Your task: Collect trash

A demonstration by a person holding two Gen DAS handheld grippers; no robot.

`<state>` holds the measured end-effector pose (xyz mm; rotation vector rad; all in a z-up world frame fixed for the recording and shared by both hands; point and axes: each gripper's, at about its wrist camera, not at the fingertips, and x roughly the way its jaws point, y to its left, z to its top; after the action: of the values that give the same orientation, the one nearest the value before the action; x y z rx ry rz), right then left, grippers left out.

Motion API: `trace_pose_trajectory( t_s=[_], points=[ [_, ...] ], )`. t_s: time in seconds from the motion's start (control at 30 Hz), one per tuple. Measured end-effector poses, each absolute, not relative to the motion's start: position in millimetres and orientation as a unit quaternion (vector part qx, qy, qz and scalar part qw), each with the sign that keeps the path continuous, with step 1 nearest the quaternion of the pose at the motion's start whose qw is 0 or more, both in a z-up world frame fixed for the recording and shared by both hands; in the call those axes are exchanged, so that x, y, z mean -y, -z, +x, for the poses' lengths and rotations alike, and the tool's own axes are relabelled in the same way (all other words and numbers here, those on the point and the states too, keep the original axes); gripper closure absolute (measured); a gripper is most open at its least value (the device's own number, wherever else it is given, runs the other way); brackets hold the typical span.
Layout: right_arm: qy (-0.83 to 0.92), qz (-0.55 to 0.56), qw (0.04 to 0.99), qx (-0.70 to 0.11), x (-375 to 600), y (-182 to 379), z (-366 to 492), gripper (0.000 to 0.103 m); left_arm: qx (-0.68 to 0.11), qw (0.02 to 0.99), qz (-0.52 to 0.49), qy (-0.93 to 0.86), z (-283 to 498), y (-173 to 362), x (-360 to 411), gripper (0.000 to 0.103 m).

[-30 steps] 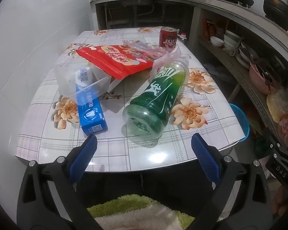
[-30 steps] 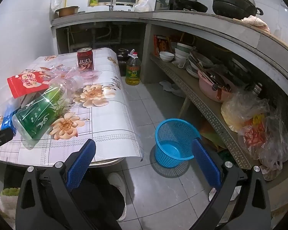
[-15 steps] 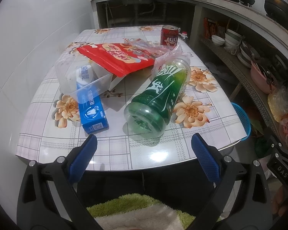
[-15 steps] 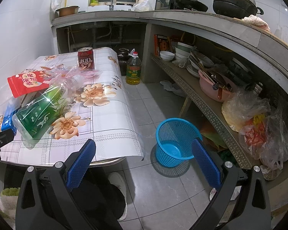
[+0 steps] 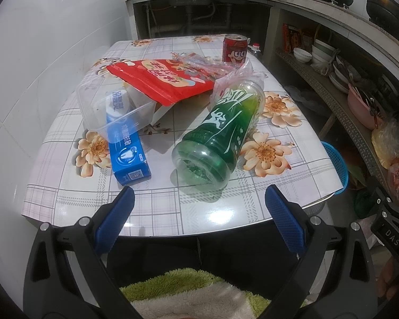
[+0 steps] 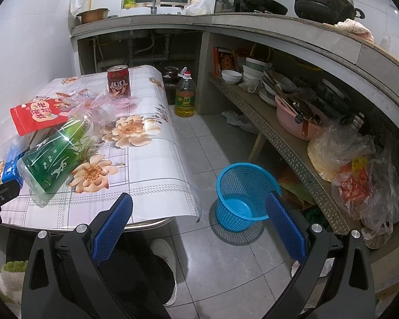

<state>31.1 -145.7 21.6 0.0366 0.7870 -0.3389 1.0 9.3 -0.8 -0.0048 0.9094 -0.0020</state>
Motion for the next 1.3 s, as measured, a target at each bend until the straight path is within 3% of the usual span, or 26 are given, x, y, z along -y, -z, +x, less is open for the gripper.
trace_pose_trajectory(
  t_s=[1.3],
  points=[
    [0.163,0.021,0.909,-0.383,143.1,-18.5,31.5,0.006,-0.450,0.893,-0.001,-0.007,2.9,5.5,-12.9,0.009]
  ],
)
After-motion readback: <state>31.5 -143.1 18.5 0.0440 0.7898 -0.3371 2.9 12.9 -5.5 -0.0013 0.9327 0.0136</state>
